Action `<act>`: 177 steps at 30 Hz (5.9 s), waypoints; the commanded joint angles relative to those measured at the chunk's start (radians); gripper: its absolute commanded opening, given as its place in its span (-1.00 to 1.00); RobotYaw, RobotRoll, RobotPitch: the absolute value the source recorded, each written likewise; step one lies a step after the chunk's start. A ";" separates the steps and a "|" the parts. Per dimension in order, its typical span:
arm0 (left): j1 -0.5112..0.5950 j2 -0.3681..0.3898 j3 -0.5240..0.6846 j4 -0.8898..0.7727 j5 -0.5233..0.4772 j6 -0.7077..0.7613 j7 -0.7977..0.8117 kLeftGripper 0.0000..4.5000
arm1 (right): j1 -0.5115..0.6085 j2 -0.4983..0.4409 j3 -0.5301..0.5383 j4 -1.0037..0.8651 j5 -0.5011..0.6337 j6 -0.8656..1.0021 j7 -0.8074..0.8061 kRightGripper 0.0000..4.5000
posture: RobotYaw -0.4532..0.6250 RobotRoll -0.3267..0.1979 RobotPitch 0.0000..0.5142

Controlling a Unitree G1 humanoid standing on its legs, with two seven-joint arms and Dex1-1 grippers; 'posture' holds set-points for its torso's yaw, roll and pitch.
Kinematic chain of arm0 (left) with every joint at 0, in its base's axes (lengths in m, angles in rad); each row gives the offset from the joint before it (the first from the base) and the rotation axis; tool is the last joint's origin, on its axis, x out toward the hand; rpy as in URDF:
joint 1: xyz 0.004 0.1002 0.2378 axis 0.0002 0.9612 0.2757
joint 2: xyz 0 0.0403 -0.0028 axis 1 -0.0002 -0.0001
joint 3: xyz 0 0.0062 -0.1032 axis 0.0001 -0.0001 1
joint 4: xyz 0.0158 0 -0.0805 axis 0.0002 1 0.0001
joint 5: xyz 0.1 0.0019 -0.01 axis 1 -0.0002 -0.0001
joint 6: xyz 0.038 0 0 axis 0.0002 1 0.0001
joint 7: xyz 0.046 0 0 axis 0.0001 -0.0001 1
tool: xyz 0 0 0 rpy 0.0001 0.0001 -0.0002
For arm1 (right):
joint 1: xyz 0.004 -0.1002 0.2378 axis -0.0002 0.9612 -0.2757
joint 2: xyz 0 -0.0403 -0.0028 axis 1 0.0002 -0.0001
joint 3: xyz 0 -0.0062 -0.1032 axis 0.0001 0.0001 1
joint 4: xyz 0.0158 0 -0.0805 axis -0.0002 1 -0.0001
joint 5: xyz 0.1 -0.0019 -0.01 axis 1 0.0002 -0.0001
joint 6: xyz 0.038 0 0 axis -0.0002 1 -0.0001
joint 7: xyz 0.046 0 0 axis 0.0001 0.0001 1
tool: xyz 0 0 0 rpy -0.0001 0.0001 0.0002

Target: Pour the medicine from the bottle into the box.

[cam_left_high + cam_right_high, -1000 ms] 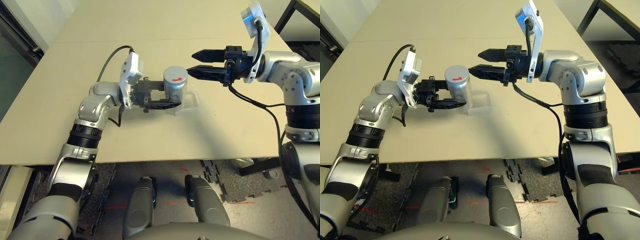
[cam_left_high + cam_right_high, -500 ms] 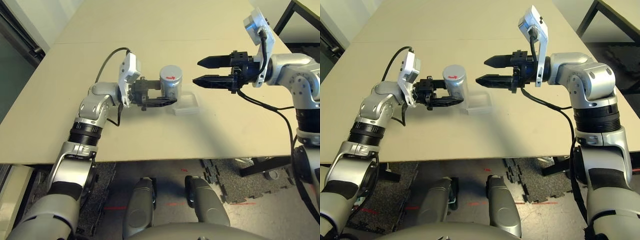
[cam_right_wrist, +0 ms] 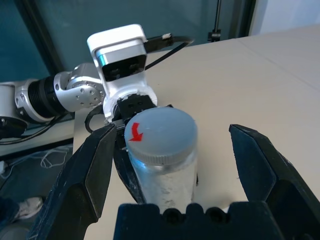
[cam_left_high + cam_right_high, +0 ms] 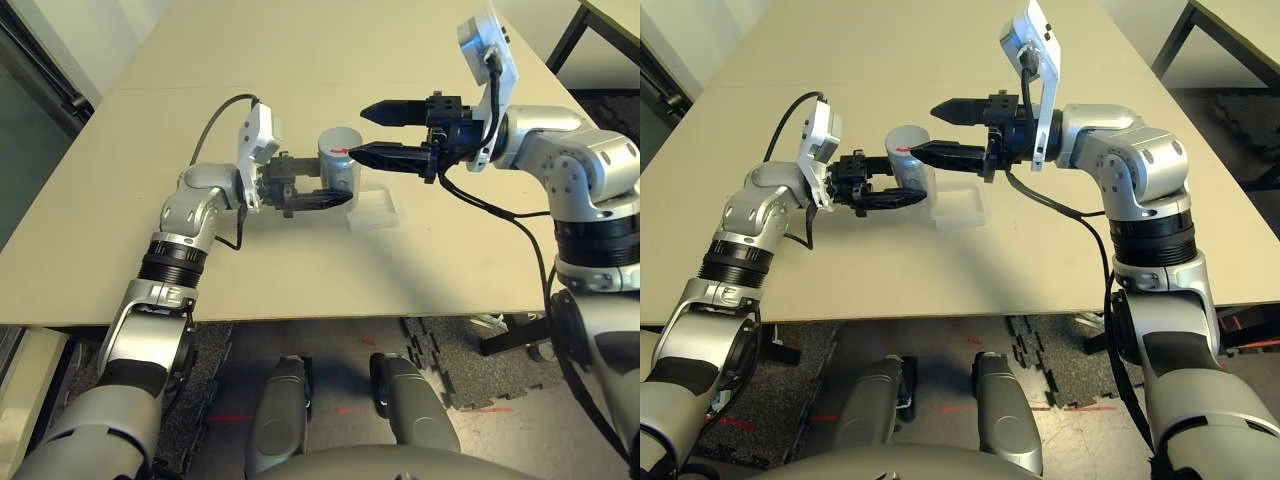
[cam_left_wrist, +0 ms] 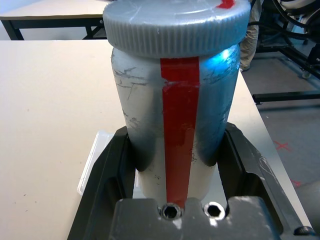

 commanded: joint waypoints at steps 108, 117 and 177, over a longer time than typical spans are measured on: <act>0.037 -0.014 0.013 -0.048 0.026 0.030 0.015 0.12 | 0.029 -0.099 -0.044 0.018 -0.013 0.015 -0.041 1.00 | -0.14 0.25 -0.52; 0.036 -0.012 0.014 -0.033 0.031 0.021 0.011 0.12 | 0.090 -0.186 -0.041 -0.073 0.047 0.102 0.027 1.00 | -0.15 0.25 -0.53; 0.052 -0.002 -0.022 0.062 0.147 -0.120 0.041 0.12 | -0.192 0.097 -0.060 0.176 -0.041 -0.012 -0.128 0.14 | -0.11 0.25 -0.52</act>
